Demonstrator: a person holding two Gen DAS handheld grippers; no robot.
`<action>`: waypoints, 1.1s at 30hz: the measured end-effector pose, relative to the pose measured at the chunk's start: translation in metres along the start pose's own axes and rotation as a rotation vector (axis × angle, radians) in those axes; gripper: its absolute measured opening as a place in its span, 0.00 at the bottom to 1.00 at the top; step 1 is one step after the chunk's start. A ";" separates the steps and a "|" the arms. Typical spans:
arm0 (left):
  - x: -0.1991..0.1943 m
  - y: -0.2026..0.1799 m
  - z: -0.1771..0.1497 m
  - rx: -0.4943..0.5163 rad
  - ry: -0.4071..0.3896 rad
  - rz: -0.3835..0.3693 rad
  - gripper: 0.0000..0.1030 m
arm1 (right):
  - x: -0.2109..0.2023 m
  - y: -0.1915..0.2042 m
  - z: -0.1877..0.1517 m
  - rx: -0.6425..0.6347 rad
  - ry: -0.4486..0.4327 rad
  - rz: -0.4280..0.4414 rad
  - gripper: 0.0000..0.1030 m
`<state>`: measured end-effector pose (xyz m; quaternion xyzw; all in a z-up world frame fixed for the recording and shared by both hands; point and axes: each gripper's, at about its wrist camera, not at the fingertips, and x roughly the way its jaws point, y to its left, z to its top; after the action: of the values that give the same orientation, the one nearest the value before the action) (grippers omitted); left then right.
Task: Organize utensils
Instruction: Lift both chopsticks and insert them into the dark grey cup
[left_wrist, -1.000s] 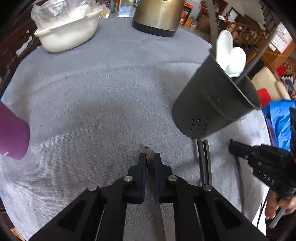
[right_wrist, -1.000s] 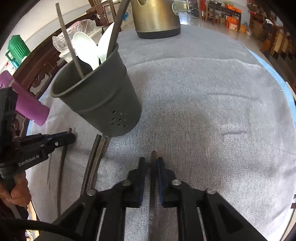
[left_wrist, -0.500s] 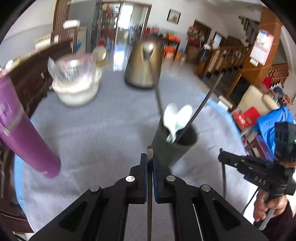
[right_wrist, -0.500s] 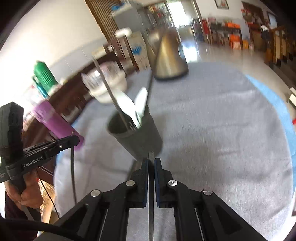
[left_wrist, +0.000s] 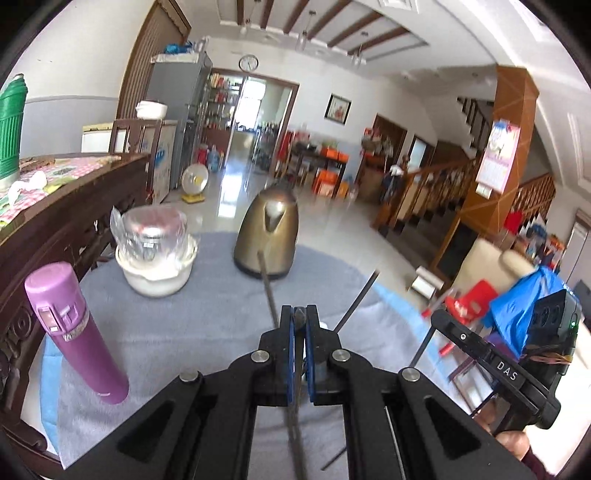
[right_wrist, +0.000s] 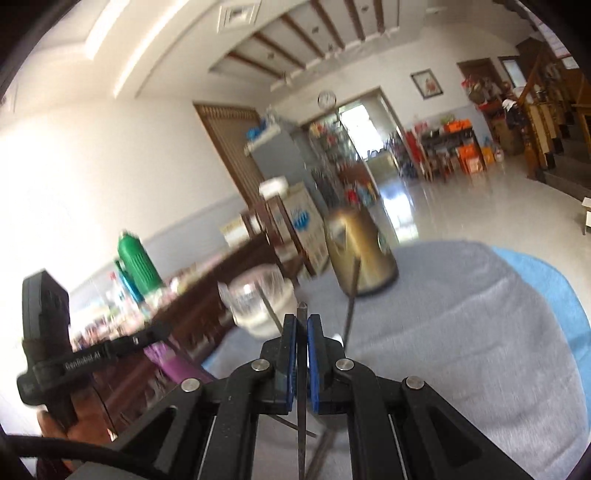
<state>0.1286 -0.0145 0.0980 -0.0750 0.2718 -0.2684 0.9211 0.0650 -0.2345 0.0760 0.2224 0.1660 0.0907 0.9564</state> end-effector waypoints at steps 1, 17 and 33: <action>0.001 -0.001 -0.002 -0.002 -0.013 -0.002 0.05 | 0.000 0.000 0.004 0.006 -0.019 0.003 0.06; -0.021 -0.025 0.040 0.011 -0.241 0.020 0.05 | 0.006 0.014 0.050 0.083 -0.303 -0.077 0.06; 0.027 -0.008 0.010 -0.018 -0.111 0.051 0.05 | 0.046 0.046 0.020 -0.109 -0.259 -0.211 0.06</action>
<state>0.1490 -0.0356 0.0963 -0.0910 0.2244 -0.2376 0.9407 0.1107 -0.1904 0.1014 0.1615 0.0585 -0.0307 0.9847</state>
